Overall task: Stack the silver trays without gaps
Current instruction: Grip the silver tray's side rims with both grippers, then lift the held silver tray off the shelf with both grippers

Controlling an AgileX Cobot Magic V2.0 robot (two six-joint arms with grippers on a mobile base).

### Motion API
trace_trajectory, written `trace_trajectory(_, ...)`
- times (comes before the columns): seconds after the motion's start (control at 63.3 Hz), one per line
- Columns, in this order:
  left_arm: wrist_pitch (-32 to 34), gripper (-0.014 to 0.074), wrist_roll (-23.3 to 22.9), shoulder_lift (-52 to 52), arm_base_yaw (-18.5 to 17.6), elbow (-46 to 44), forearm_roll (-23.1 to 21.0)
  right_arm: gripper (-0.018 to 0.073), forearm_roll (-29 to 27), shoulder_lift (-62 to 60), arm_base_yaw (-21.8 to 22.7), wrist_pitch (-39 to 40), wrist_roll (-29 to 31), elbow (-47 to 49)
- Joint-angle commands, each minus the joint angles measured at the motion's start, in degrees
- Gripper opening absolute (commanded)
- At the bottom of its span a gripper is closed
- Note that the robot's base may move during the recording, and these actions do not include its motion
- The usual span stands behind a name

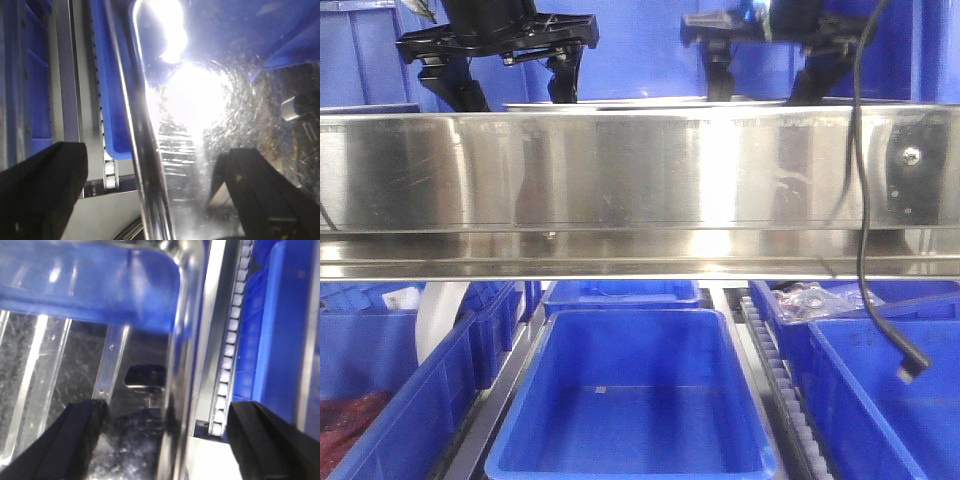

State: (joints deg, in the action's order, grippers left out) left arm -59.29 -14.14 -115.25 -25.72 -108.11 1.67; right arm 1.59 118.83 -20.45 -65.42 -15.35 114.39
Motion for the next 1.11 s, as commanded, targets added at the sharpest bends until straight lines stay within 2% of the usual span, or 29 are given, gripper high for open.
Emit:
trace_trajectory(0.0, 2.46, 0.0461, -0.68, 3.01, 0.11, -2.1, 0.14, 0.0613, 0.64, -3.35, 0.08, 2.08, 0.14, 2.22)
trace_trajectory(0.111, 2.46, 0.0419, -0.68, 2.49, 0.11, -2.1, 0.02, 0.06, 0.63, -3.35, 0.08, 1.54, 0.14, 2.22)
trace_trajectory(0.189, 2.03, 0.0351, -0.68, 2.25, 0.11, -2.1, -0.68, 0.0522, 0.58, -3.35, 0.08, 1.16, 0.14, 2.22)
trace_trajectory(0.237, 2.25, 0.0304, -0.68, 2.25, 0.11, -2.1, -0.8, 0.0452, 0.58, -3.35, 0.08, 0.88, 0.14, 2.22)
trace_trajectory(0.363, 2.7, 0.014, -0.68, 2.25, 0.11, -2.1, -0.8, 0.019, 0.45, -3.35, 0.08, -0.08, 0.14, 2.22)
trace_trajectory(0.458, 2.7, -0.0018, -0.68, 2.25, 0.11, -2.1, -0.8, 0.0041, 0.38, -3.35, 0.08, -0.8, 0.14, 2.22)
trace_trajectory(0.474, 2.7, -0.0055, -0.68, 2.25, 0.11, -2.1, -0.8, 0.0045, 0.38, -3.35, 0.08, -0.89, 0.14, 2.22)
trace_trajectory(0.647, 2.0, -0.0041, -2.45, 2.25, 0.11, -2.21, -0.28, 0.0057, 0.38, -3.49, 0.08, -1.14, 0.14, 2.22)
trace_trajectory(0.884, -7.41, -0.0041, -3.01, 2.49, 0.11, -8.13, 1.07, 0.0057, 0.44, -6.29, 0.02, -2.91, 0.13, 2.22)
trace_trajectory(1.089, -14.97, -0.0041, -2.32, 6.17, -1.89, -13.05, 6.96, 0.0057, 0.84, -12.96, -0.69, -3.9, -0.86, 2.22)
